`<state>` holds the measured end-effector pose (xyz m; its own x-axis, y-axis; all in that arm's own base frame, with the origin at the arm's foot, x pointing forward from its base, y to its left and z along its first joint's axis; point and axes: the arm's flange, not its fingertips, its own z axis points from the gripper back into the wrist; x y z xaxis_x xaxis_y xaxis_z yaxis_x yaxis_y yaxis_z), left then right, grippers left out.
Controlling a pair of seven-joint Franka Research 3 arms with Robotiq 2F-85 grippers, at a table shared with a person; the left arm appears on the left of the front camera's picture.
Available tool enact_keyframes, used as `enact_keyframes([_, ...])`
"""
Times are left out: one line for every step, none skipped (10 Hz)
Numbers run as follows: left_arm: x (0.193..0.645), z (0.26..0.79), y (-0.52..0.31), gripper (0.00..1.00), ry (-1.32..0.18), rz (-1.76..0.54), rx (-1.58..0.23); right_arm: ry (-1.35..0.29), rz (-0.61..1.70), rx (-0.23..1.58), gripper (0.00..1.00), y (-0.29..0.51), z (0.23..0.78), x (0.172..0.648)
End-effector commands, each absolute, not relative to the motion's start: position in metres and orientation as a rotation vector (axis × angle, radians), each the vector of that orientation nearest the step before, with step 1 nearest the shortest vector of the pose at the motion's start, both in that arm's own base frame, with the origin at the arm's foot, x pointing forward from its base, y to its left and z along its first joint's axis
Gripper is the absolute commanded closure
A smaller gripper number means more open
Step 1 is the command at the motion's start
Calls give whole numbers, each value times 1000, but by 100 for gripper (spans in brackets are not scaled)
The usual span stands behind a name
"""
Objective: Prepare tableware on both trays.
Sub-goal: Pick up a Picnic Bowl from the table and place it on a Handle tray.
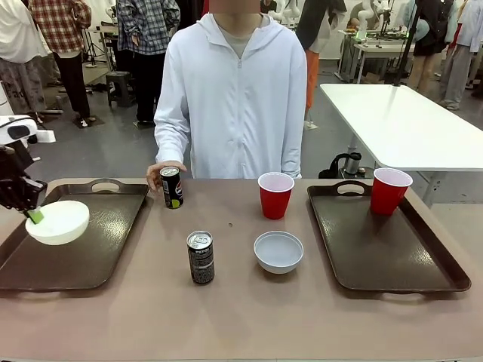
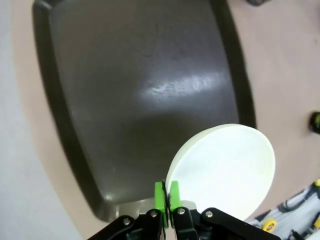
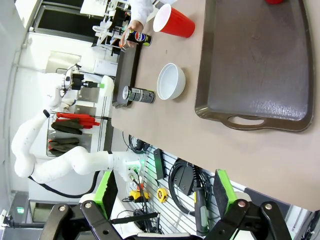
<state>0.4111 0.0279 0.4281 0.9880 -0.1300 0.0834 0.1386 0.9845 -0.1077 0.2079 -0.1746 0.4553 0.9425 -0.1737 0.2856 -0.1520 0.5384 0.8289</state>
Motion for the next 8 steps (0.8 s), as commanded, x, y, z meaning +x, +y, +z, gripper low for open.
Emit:
enact_keyframes([424, 412, 34, 100, -83, -123, -91, -371, -2, 1024, 0, -175, 455, 208])
enact_keyframes([432, 405, 40, 100, -91, -104, -104, -371, -2, 1024, 0, -175, 455, 208])
enact_keyframes([443, 391, 41, 100, -108, -74, -121, -371, -2, 1024, 0, -175, 455, 208])
enact_keyframes([452, 379, 39, 100, -112, -62, -137, -371, -2, 1024, 0, -175, 455, 208])
enact_keyframes([458, 369, 36, 100, -106, -48, -143, -371, -2, 1024, 0, -175, 455, 208])
enact_keyframes([464, 362, 34, 100, -101, -39, -150, -371, -2, 1024, 0, -175, 455, 208])
enact_keyframes([467, 358, 31, 100, -93, -33, -147, -371, -2, 1024, 0, -175, 455, 208])
enact_keyframes([468, 358, 31, 100, -91, -33, -146, -371, -2, 1024, 0, -175, 455, 208])
